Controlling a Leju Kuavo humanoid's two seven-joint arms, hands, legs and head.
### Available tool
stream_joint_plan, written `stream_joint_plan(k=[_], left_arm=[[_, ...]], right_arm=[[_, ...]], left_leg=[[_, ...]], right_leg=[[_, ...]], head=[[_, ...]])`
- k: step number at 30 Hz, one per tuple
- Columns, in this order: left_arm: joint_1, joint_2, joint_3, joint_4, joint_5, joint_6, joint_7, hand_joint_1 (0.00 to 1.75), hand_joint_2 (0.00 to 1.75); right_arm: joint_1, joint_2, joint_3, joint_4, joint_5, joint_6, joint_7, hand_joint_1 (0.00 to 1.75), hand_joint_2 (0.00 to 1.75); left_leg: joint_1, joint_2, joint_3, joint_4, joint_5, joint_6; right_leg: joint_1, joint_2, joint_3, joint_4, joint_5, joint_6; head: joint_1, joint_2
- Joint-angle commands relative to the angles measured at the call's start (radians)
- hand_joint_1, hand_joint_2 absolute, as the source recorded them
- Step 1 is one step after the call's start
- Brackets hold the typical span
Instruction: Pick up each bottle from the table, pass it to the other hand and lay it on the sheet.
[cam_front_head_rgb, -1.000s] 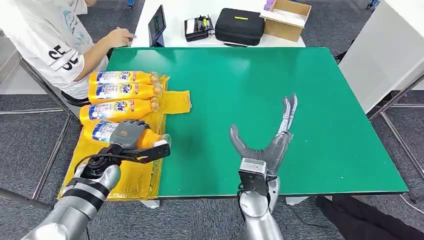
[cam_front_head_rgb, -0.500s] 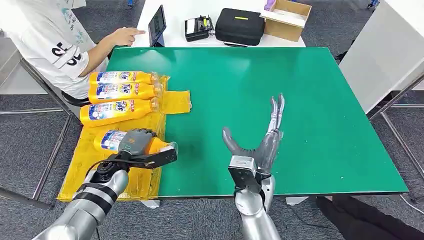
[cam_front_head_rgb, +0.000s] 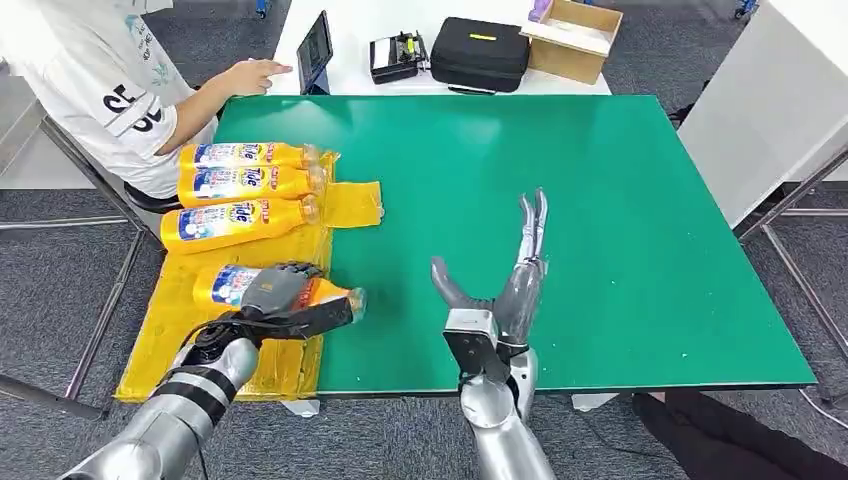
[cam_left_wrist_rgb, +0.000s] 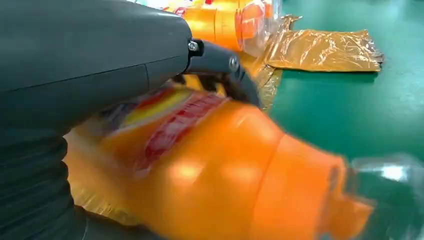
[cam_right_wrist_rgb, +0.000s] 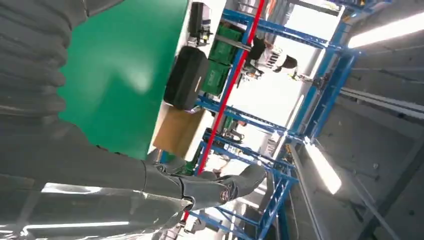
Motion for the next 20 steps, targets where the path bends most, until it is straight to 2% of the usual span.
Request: stream_joint_plan(k=[1, 4, 5, 7, 9, 14, 16, 17, 18, 20], left_arm=[[-0.032, -0.011, 0.024, 0.125, 0.004, -0.016, -0.005, 0.00, 1.75], [-0.034, -0.002, 0.041, 0.146, 0.060, -0.080, -0.082, 0.00, 1.75], [-0.034, 0.002, 0.045, 0.150, 0.081, -0.105, -0.114, 0.00, 0.00], [-0.034, 0.017, 0.062, 0.159, 0.139, -0.173, -0.179, 0.00, 0.00], [-0.034, 0.028, 0.071, 0.162, 0.172, -0.209, -0.208, 0.00, 0.00], [-0.021, 0.059, 0.076, 0.160, 0.245, -0.319, -0.288, 0.00, 0.00], [-0.011, 0.078, 0.092, 0.149, 0.318, -0.391, -0.320, 0.00, 0.00], [-0.006, 0.082, 0.117, 0.146, 0.378, -0.454, -0.349, 0.00, 0.00], [0.014, 0.100, 0.137, 0.125, 0.453, -0.530, -0.376, 0.00, 0.00], [0.024, 0.109, 0.130, 0.106, 0.465, -0.536, -0.373, 0.00, 0.00]], right_arm=[[-0.053, 0.003, 0.017, 0.104, -0.004, -0.081, 0.003, 0.00, 1.75], [-0.068, 0.003, 0.030, 0.137, -0.015, -0.081, -0.002, 0.00, 1.75], [-0.073, 0.003, 0.027, 0.148, -0.018, -0.081, -0.006, 0.00, 1.75], [-0.087, 0.003, 0.031, 0.178, -0.033, -0.081, -0.018, 0.00, 1.75], [-0.096, 0.003, 0.034, 0.195, -0.042, -0.081, -0.025, 0.00, 1.75], [-0.108, 0.003, 0.046, 0.227, -0.058, -0.081, -0.036, 0.00, 1.75], [-0.120, 0.003, 0.054, 0.251, -0.070, -0.081, -0.044, 0.00, 1.75], [-0.126, 0.003, 0.064, 0.264, -0.078, -0.081, -0.044, 0.00, 1.75], [-0.134, 0.003, 0.076, 0.278, -0.085, -0.081, -0.044, 0.00, 1.75], [-0.133, 0.003, 0.077, 0.278, -0.084, -0.081, -0.044, 0.00, 1.75]], left_leg=[[0.001, 0.003, 0.004, 0.000, -0.001, 0.000], [0.001, 0.005, 0.007, 0.000, -0.003, 0.000], [0.000, 0.003, 0.005, -0.001, -0.001, 0.000], [0.001, 0.005, 0.008, 0.000, -0.003, 0.000], [0.000, 0.003, 0.005, -0.001, -0.001, 0.000], [0.001, 0.008, 0.011, -0.002, -0.002, 0.000], [0.001, 0.008, 0.012, -0.002, -0.002, -0.001], [0.001, 0.005, 0.011, -0.001, -0.002, 0.000], [0.001, 0.008, 0.012, -0.002, -0.002, 0.000], [0.000, 0.006, 0.013, -0.002, -0.002, 0.000]], right_leg=[[0.001, 0.002, 0.004, -0.001, 0.000, -0.003], [0.002, 0.003, 0.007, -0.002, -0.001, -0.004], [0.001, 0.002, 0.005, -0.001, 0.000, -0.003], [0.002, 0.004, 0.008, -0.002, -0.001, -0.005], [0.001, 0.003, 0.005, -0.001, 0.000, -0.002], [0.002, 0.007, 0.010, -0.002, 0.001, -0.004], [0.002, 0.007, 0.010, -0.002, 0.001, -0.005], [0.001, 0.005, 0.010, -0.001, 0.001, -0.003], [0.002, 0.007, 0.011, -0.002, 0.001, -0.004], [0.000, 0.007, 0.012, -0.001, 0.000, -0.003]], head=[[0.000, 0.000], [0.000, 0.000], [0.000, 0.000], [0.000, 0.000], [0.000, 0.000], [0.000, 0.000], [0.000, 0.000], [0.000, 0.000], [0.000, 0.000], [0.000, 0.000]])
